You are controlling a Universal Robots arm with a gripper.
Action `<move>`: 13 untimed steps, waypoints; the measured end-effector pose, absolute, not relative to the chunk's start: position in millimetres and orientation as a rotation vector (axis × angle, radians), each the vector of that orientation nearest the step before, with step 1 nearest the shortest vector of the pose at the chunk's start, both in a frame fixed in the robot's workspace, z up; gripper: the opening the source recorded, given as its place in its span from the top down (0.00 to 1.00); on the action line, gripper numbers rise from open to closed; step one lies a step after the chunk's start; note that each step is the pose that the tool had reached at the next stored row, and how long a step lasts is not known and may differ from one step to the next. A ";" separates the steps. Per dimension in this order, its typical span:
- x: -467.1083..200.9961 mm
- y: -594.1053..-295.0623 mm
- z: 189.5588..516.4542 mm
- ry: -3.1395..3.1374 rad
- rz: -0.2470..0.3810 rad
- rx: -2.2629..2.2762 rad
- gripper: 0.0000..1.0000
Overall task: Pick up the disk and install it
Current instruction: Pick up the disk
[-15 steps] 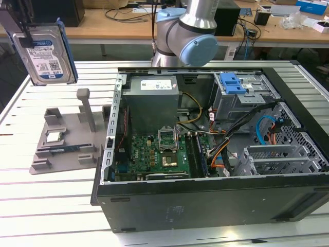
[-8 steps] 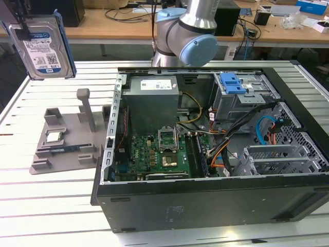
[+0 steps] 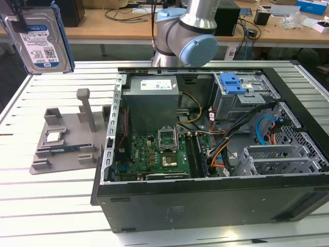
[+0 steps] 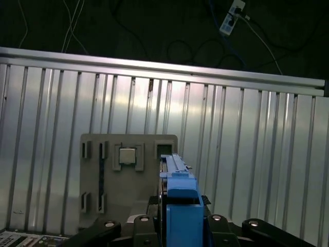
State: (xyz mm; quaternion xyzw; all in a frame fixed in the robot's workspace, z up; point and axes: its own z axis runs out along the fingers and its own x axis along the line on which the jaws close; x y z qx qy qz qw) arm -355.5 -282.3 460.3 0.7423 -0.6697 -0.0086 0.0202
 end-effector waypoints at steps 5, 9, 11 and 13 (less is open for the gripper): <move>-355.5 -282.1 468.1 -2.079 -0.030 2.304 0.63; -355.4 -282.1 484.4 -2.078 -0.030 2.304 0.63; -355.5 -281.9 498.4 -2.079 -0.030 2.304 0.63; -355.4 -281.7 505.7 -2.079 -0.030 2.304 0.63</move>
